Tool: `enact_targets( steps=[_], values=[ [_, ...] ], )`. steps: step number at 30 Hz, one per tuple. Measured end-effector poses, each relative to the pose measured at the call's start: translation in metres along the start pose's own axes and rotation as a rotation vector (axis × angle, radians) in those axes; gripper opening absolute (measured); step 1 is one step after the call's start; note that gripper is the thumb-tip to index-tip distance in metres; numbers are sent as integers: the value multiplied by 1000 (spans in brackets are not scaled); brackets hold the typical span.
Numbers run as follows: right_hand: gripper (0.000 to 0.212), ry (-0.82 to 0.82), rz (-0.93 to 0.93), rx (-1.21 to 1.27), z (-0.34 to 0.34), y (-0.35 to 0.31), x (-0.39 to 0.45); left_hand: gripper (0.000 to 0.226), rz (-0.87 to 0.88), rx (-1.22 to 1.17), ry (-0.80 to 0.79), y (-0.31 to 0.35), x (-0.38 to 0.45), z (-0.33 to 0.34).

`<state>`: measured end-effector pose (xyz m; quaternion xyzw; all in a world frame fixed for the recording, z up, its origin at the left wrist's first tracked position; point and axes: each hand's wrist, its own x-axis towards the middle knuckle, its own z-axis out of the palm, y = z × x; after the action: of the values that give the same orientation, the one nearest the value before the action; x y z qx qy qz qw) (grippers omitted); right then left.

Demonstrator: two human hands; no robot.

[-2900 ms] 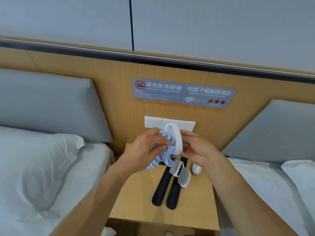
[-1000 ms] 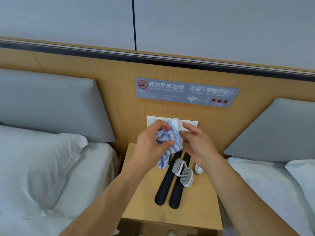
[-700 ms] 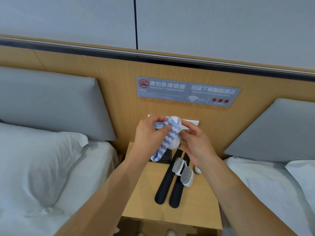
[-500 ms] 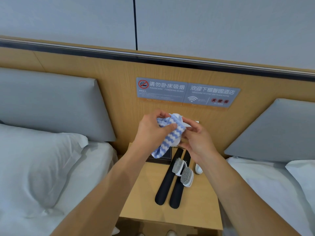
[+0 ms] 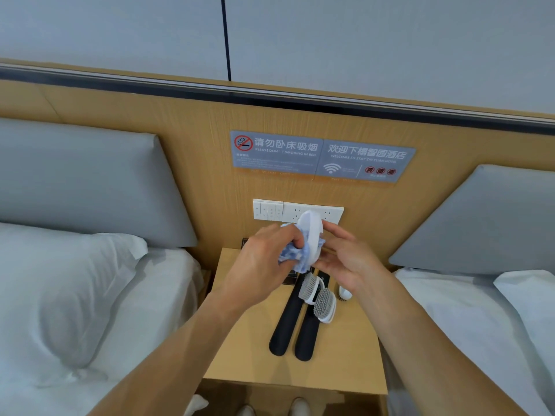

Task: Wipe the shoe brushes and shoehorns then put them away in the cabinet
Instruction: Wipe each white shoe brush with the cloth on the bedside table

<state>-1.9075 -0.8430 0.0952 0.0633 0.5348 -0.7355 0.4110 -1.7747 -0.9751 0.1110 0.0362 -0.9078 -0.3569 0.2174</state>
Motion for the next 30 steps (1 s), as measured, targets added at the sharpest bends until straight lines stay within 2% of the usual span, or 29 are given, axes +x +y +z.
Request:
enact_targets(
  steps=[4, 8, 12, 19, 23, 27, 28, 30],
  values=[
    [26, 59, 17, 35, -17, 8, 3, 38, -96, -85, 34, -13, -2, 8],
    [32, 142, 42, 71, -39, 10, 6, 28, -292, -261, 118, -25, 3, 21],
    [30, 209, 84, 58, -69, 14, 8, 28, -447, -382, 189, -37, 5, 36],
    [22, 345, 168, 62, -130, 31, 16, 17, -624, -451, 152, -45, 11, 75],
    [27, 430, 245, 86, -159, 47, 23, 17, -699, -510, 131, -46, 19, 106],
    [13, 490, 324, 79, -187, 63, 27, 17, -742, -541, 121, -54, 25, 130],
    [13, 504, 332, 76, -194, 68, 30, 16, -755, -541, 117, -58, 26, 135],
    [29, 544, 345, 63, -209, 77, 36, 16, -776, -520, 109, -65, 27, 144]
  ],
)
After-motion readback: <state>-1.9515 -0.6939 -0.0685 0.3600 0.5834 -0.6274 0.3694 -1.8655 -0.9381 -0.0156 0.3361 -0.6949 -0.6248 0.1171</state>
